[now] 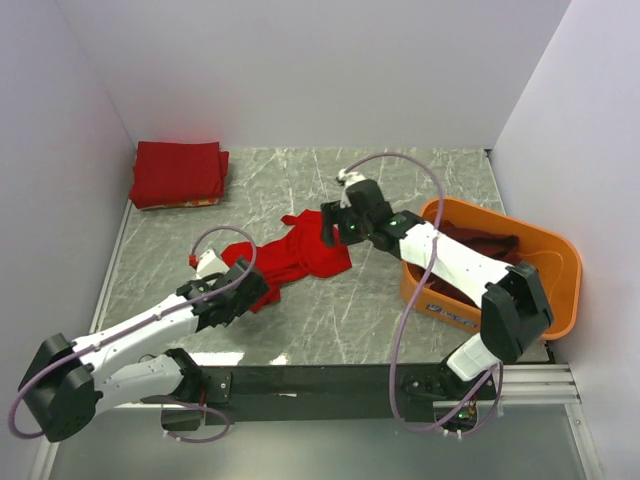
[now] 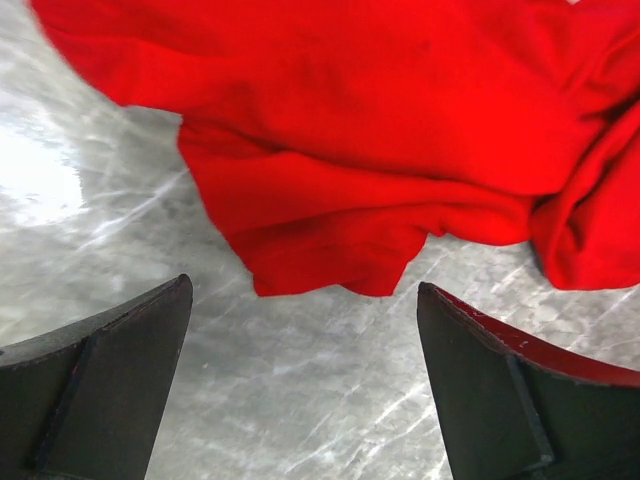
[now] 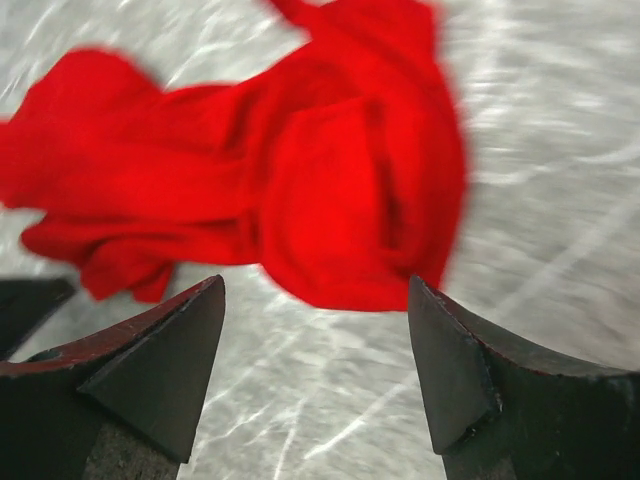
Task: Fold and stack the t-shirts
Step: Flatten the tshirt out
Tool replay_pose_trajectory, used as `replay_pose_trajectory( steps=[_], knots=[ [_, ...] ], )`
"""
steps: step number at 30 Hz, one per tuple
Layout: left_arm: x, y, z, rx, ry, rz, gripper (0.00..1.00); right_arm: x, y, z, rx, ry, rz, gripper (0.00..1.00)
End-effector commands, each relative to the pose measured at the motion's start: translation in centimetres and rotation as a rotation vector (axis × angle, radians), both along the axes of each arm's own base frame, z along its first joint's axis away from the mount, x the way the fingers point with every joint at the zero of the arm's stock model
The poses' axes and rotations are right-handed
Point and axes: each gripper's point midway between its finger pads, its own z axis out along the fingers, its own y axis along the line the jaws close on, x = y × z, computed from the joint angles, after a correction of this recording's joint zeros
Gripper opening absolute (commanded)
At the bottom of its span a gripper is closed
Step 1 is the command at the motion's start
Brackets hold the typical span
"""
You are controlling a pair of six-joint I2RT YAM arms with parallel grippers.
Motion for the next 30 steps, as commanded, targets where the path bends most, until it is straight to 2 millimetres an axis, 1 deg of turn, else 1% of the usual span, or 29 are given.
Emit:
replay_pose_trajectory(
  steps=[1,2,3,4,5,6,7,9,10,12,13,14,15,16,17,18,19,20,21,22,24,25,26,27,28,29,30],
  knots=[
    [1.1,-2.2,-0.6,-0.073,-0.024,-0.064,0.99,-0.2,3.6,1.0,0.043,-0.048,0.118,0.8],
    [1.3,-2.6,-0.8,-0.086,-0.023,-0.077,0.99,-0.5,4.7,0.1,0.036,-0.033,0.145,0.8],
    [1.4,-2.6,-1.2,-0.088,-0.02,-0.073,0.99,-0.6,5.4,-0.1,0.035,-0.032,0.16,0.8],
    [1.6,-2.5,-2.0,-0.086,-0.01,-0.063,0.99,-0.5,6.4,0.3,0.051,-0.035,0.178,0.8],
    [1.7,-2.5,-2.3,-0.085,-0.003,-0.061,0.97,-0.8,7.5,-0.8,0.047,-0.014,0.205,0.8],
    [1.8,-2.2,-2.8,-0.087,0.013,-0.054,0.95,-0.9,8.2,-1.0,0.052,-0.008,0.22,0.8],
    [1.9,-2.1,-3.4,-0.081,0.023,-0.055,0.9,-0.7,9.1,-1.6,0.05,0.007,0.23,0.8],
    [2.0,-1.9,-4.0,-0.084,0.04,-0.055,0.84,-0.4,9.9,-2.4,0.045,0.018,0.226,0.8],
    [1.9,-1.8,-4.5,-0.076,0.051,-0.055,0.77,0.1,10.4,-3.2,0.034,0.028,0.221,0.79],
    [2.0,-1.6,-4.8,-0.068,0.061,-0.053,0.7,0.7,10.5,-4.2,0.005,0.041,0.187,0.77],
    [1.9,-1.6,-5.0,-0.063,0.068,-0.056,0.62,1.1,10.8,-4.1,0.003,0.038,0.184,0.77],
    [2.1,-1.7,-5.0,-0.066,0.06,-0.059,0.57,1.5,10.9,-5.3,-0.014,0.049,0.177,0.75],
    [2.1,-1.7,-5.0,-0.065,0.06,-0.06,0.52,1.9,10.8,-5.8,-0.031,0.043,0.155,0.73],
    [2.0,-1.7,-5.2,-0.063,0.065,-0.06,0.41,2.4,10.9,-6.0,-0.038,0.037,0.146,0.72],
    [2.1,-1.6,-5.3,-0.061,0.065,-0.058,0.35,2.7,11.0,-7.0,-0.052,0.045,0.135,0.7],
    [2.1,-1.6,-5.3,-0.059,0.068,-0.056,0.29,3.1,10.7,-7.4,-0.071,0.039,0.114,0.68],
    [2.0,-1.4,-5.5,-0.053,0.078,-0.05,0.19,3.4,10.8,-7.5,-0.079,0.039,0.109,0.66],
    [2.0,-1.4,-5.5,-0.048,0.081,-0.046,0.13,3.5,10.9,-8.1,-0.085,0.043,0.104,0.6],
    [1.7,-1.1,-5.7,-0.035,0.098,-0.042,0.06,3.6,10.8,-8.4,-0.092,0.044,0.102,0.55],
    [1.8,-1.1,-5.5,-0.035,0.096,-0.041,0.01,3.8,10.7,-8.9,-0.108,0.038,0.089,0.52],
    [1.8,-1.0,-5.4,-0.027,0.099,-0.043,0.01,3.9,10.1,-9.9,-0.146,0.051,0.065,0.5],
    [1.7,-0.9,-5.1,-0.025,0.099,-0.04,0.01,4.3,9.6,-10.1,-0.172,0.048,0.037,0.49],
    [1.7,-0.7,-4.9,-0.021,0.094,-0.032,0.01,4.2,9.0,-11.1,-0.206,0.066,0.018,0.45],
    [1.7,-0.6,-4.7,-0.018,0.091,-0.027,0.01,4.2,8.7,-11.4,-0.221,0.068,0.003,0.4],
    [1.5,-0.3,-4.5,-0.011,0.098,-0.017,0.01,4.2,8.2,-11.7,-0.24,0.064,-0.008,0.34],
    [1.4,0.0,-4.4,-0.005,0.099,-0.01,0.01,4.3,8.0,-11.6,-0.242,0.058,-0.018,0.19],
    [1.6,0.2,-3.8,-0.002,0.084,-0.001,0.01,4.3,7.8,-11.5,-0.246,0.052,-0.022,0.11]
  ],
)
